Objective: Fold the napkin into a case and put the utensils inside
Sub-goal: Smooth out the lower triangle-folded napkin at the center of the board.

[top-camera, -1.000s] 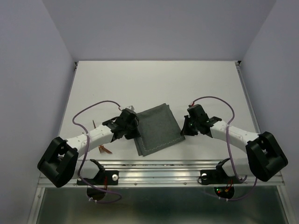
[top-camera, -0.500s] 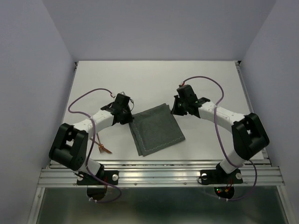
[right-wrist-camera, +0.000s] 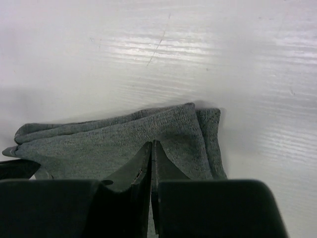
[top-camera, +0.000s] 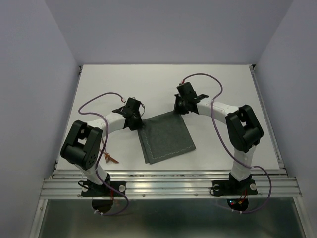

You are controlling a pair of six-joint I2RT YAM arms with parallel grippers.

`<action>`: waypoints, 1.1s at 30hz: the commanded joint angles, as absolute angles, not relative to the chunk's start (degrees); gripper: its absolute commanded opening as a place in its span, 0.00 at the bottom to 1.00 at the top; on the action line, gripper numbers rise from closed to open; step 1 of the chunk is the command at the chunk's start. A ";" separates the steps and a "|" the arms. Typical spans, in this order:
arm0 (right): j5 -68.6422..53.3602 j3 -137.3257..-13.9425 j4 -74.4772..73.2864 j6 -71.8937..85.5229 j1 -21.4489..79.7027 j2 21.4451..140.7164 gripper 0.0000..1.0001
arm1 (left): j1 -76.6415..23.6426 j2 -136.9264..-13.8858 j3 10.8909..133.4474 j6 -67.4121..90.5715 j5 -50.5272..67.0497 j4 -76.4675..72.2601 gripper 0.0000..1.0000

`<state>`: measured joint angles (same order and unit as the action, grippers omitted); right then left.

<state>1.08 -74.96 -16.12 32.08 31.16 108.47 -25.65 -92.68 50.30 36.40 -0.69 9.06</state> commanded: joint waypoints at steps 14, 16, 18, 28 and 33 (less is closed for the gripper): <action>4.31 -79.81 -14.42 30.32 29.27 114.88 0.03 | -23.29 -88.42 53.70 33.75 -1.93 10.28 0.00; 3.87 -79.19 -14.41 29.88 29.27 113.04 0.03 | -22.50 -88.07 53.53 33.75 -1.93 10.11 0.00; 3.52 -78.84 -14.41 29.53 29.79 112.06 0.03 | -21.54 -87.80 53.18 33.75 -1.76 9.85 0.00; 0.72 -77.78 -14.06 29.27 30.32 108.81 0.05 | -19.69 -88.42 53.70 33.40 2.46 8.53 0.00; -1.93 -78.83 -13.98 29.97 33.22 107.75 0.05 | -19.69 -85.79 54.40 32.87 4.39 9.40 0.00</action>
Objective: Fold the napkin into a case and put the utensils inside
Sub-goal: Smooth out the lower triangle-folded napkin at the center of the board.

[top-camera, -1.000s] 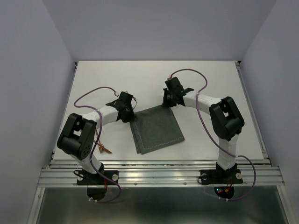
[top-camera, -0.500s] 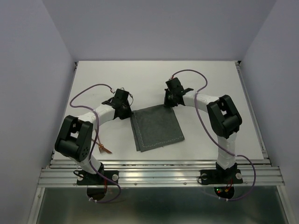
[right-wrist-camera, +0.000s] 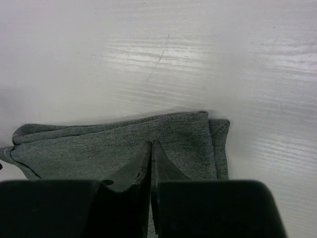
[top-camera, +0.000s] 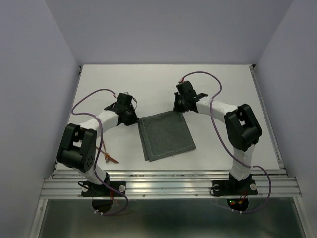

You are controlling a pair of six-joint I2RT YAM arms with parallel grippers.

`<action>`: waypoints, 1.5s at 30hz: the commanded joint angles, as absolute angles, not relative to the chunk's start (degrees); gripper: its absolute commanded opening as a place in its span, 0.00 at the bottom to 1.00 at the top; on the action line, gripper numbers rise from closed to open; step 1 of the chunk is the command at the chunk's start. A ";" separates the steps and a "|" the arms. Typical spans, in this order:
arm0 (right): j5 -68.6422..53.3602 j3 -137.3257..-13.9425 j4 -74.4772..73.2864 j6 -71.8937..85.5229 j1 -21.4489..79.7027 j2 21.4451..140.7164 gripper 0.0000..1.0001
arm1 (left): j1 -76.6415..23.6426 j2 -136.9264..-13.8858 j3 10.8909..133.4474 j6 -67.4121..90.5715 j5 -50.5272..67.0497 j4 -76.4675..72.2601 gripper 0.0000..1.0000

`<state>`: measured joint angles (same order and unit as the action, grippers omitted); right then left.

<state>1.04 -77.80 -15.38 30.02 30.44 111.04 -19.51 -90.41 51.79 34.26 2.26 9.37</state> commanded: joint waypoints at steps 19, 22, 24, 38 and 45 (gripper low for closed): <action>-0.45 -91.75 -15.12 33.57 40.25 122.59 0.06 | -20.04 -96.75 59.67 31.90 3.34 5.63 0.00; 1.48 -92.46 -15.29 34.01 40.25 124.79 0.06 | -20.04 -99.57 60.90 32.43 3.60 5.19 0.00; 1.58 -92.46 -15.47 34.10 40.25 125.07 0.06 | -20.13 -100.19 61.08 32.78 4.04 5.10 0.00; 10.63 -80.00 -15.47 32.08 39.64 104.17 0.11 | -20.04 -90.10 61.61 32.78 -3.07 9.14 0.00; 12.48 -61.46 -15.47 33.83 37.09 91.51 0.12 | -20.13 -83.50 59.95 32.34 -1.77 10.81 0.00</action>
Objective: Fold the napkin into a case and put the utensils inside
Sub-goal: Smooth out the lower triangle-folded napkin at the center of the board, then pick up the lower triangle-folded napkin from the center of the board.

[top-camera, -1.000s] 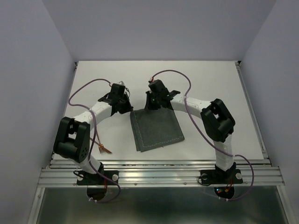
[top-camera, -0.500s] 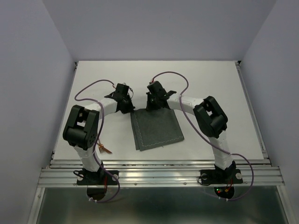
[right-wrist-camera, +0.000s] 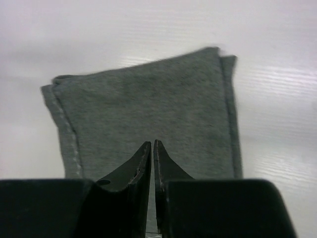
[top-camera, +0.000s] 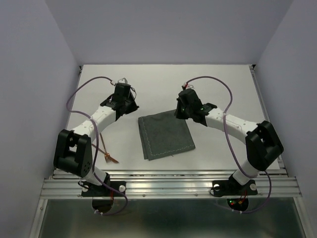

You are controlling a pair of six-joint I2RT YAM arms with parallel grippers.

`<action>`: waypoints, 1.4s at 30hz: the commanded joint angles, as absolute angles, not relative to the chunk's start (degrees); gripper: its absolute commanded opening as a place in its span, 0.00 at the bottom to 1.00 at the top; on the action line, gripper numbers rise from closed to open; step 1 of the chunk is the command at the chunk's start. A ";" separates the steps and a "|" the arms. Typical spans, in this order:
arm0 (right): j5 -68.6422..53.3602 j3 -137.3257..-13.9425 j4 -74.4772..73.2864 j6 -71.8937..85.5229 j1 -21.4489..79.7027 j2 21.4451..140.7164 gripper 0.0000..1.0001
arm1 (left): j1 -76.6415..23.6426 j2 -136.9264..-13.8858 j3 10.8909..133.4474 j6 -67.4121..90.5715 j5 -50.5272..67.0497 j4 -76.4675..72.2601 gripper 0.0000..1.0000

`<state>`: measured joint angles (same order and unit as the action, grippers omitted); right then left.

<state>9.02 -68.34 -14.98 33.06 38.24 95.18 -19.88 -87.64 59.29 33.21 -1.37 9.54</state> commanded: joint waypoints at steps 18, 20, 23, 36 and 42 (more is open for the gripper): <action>11.25 -43.07 -14.94 41.48 37.09 83.58 0.12 | -20.39 -81.21 50.45 34.63 3.08 9.93 0.29; 12.47 -42.72 -15.73 41.92 37.09 85.16 0.12 | -20.39 -81.47 50.45 34.54 2.81 10.11 0.29; 11.78 -43.85 -17.13 41.84 37.09 85.26 0.12 | -20.39 -81.48 50.71 34.37 2.64 10.72 0.29; 19.60 -63.95 -23.46 38.23 48.60 89.28 0.31 | -18.12 -75.68 54.14 32.35 0.62 17.92 0.30; 21.52 -76.36 -24.17 35.86 54.66 100.79 0.53 | -12.15 -72.78 55.55 29.71 1.14 22.06 0.30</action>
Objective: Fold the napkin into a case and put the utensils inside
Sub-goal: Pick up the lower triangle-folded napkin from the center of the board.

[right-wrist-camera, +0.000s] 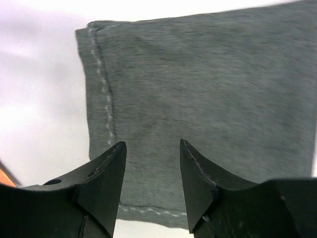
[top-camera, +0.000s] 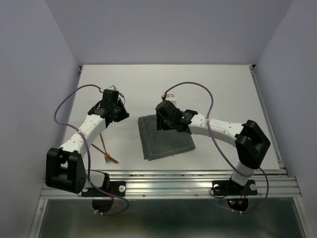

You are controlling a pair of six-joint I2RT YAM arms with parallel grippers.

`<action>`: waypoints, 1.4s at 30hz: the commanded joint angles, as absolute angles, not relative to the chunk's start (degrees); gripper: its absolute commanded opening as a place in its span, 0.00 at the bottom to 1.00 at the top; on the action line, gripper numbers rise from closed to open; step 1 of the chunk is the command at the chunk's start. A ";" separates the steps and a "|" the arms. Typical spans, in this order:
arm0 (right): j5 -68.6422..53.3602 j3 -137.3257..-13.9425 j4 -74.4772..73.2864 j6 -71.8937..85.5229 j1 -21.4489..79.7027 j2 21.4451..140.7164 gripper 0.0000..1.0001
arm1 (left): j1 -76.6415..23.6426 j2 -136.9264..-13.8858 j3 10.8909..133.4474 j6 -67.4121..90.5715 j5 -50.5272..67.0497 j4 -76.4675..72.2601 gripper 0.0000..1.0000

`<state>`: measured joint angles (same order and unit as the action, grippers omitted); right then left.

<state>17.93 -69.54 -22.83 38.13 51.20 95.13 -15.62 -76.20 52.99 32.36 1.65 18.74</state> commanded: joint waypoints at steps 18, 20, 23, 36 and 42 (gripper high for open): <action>31.02 -110.21 -30.32 26.81 57.74 130.86 0.78 | -0.53 -66.53 53.52 27.07 4.39 25.66 0.30; 31.38 -111.88 -30.76 26.46 57.74 132.44 0.78 | -0.53 -66.45 53.79 26.81 4.48 25.93 0.30; 30.50 -112.76 -30.76 26.63 57.74 135.25 0.78 | 1.04 -65.83 53.53 26.72 4.57 26.10 0.30; 23.40 -106.19 -22.25 25.93 57.74 133.16 0.15 | 1.23 -64.69 48.87 27.68 9.83 22.25 0.34; 12.68 -97.74 -14.33 26.63 55.38 126.04 0.01 | 1.14 -65.13 44.83 28.74 15.01 19.00 0.51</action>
